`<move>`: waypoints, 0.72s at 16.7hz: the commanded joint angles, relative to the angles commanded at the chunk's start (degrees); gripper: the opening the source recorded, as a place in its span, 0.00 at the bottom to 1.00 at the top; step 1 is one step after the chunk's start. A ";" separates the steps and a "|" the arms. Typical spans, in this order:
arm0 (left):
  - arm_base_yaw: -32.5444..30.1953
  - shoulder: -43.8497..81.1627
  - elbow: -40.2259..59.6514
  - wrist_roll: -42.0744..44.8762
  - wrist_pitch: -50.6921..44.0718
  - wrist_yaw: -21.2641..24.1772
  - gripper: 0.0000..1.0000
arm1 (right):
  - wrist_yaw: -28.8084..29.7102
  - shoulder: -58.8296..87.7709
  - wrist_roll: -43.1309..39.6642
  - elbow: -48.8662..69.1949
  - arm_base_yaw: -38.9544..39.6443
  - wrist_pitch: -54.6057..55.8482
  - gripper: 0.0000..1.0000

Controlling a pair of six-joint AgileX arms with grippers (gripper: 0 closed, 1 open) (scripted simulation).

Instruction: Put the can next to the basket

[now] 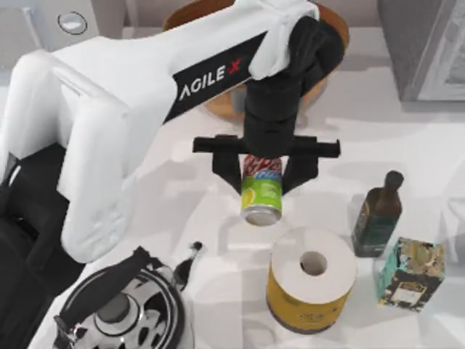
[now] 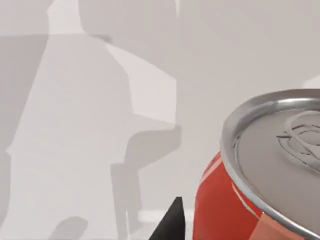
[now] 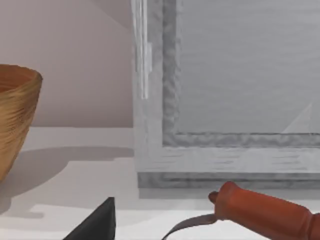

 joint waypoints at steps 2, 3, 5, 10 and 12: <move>-0.04 0.93 -1.22 -0.09 -0.47 0.60 0.00 | 0.00 0.00 0.00 0.00 0.00 0.00 1.00; 0.15 1.09 -1.58 -0.19 -0.35 0.69 0.00 | 0.00 0.00 0.00 0.00 0.00 0.00 1.00; 0.71 0.50 -1.42 -0.43 0.79 0.25 0.00 | 0.00 0.00 0.00 0.00 0.00 0.00 1.00; 1.53 -1.25 -0.03 -0.61 3.31 -1.03 0.00 | 0.00 0.00 0.00 0.00 0.00 0.00 1.00; 1.53 -1.25 -0.03 -0.61 3.31 -1.03 0.00 | 0.00 0.00 0.00 0.00 0.00 0.00 1.00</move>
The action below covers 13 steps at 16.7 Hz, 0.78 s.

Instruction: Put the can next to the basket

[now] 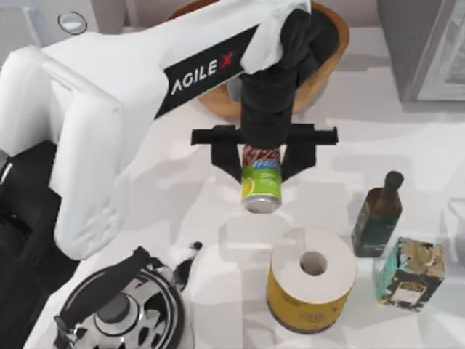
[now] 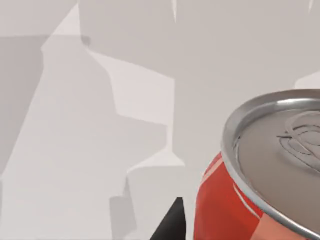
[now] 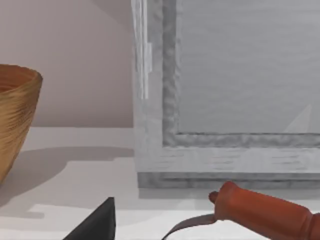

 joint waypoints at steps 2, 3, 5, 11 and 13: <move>0.00 0.00 0.00 0.00 0.00 0.00 0.15 | 0.00 0.00 0.00 0.00 0.00 0.00 1.00; 0.00 0.00 0.00 0.00 0.00 0.00 0.23 | 0.00 0.00 0.00 0.00 0.00 0.00 1.00; 0.00 0.00 0.00 0.00 0.00 0.00 0.38 | 0.00 0.00 0.00 0.00 0.00 0.00 1.00; 0.00 0.00 0.00 0.00 0.00 0.00 0.83 | 0.00 0.00 0.00 0.00 0.00 0.00 1.00; 0.00 0.00 0.00 0.00 0.00 0.00 0.98 | 0.00 0.00 0.00 0.00 0.00 0.00 1.00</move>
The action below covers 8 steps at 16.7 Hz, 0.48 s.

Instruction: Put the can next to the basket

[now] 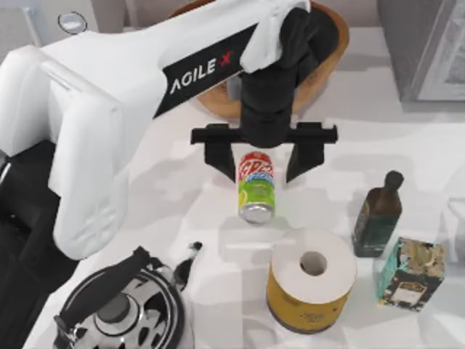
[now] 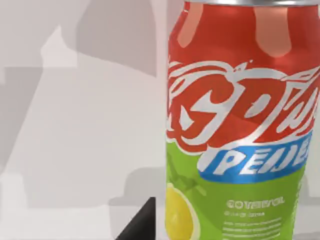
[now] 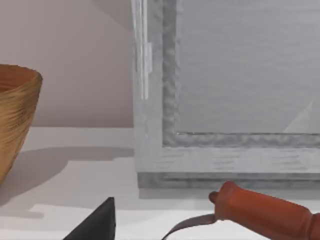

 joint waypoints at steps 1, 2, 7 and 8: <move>0.00 0.00 0.00 0.00 0.00 0.00 1.00 | 0.00 0.00 0.00 0.00 0.00 0.00 1.00; 0.00 0.00 0.00 0.00 0.00 0.00 1.00 | 0.00 0.00 0.00 0.00 0.00 0.00 1.00; 0.00 0.00 0.00 0.00 0.00 0.00 1.00 | 0.00 0.00 0.00 0.00 0.00 0.00 1.00; 0.00 0.00 0.00 0.00 0.00 0.00 1.00 | 0.00 0.00 0.00 0.00 0.00 0.00 1.00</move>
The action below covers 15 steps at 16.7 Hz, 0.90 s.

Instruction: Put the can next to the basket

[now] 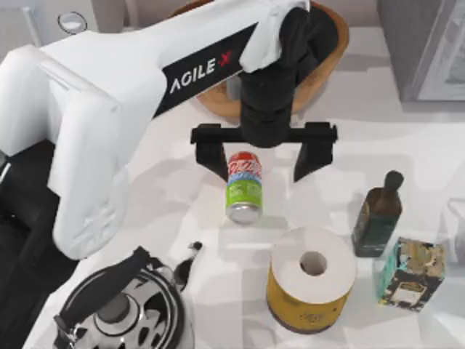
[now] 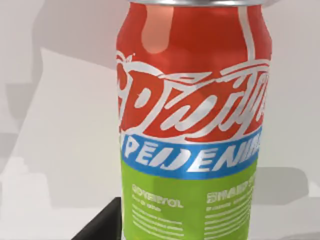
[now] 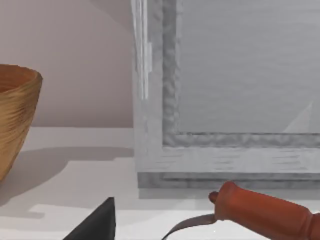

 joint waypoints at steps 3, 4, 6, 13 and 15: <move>-0.42 0.15 0.07 0.11 -0.51 0.14 1.00 | 0.00 0.00 0.00 0.00 0.00 0.00 1.00; -0.74 0.33 0.18 0.22 -1.22 0.34 1.00 | 0.00 0.00 0.00 0.00 0.00 0.00 1.00; -1.41 1.06 0.62 0.45 -3.34 1.01 1.00 | 0.00 0.00 0.00 0.00 0.00 0.00 1.00; -1.31 3.56 6.30 0.55 -10.78 2.04 1.00 | 0.00 0.00 0.00 0.00 0.00 0.00 1.00; -0.81 2.80 9.00 0.26 -10.94 1.17 1.00 | 0.00 0.00 0.00 0.00 0.00 0.00 1.00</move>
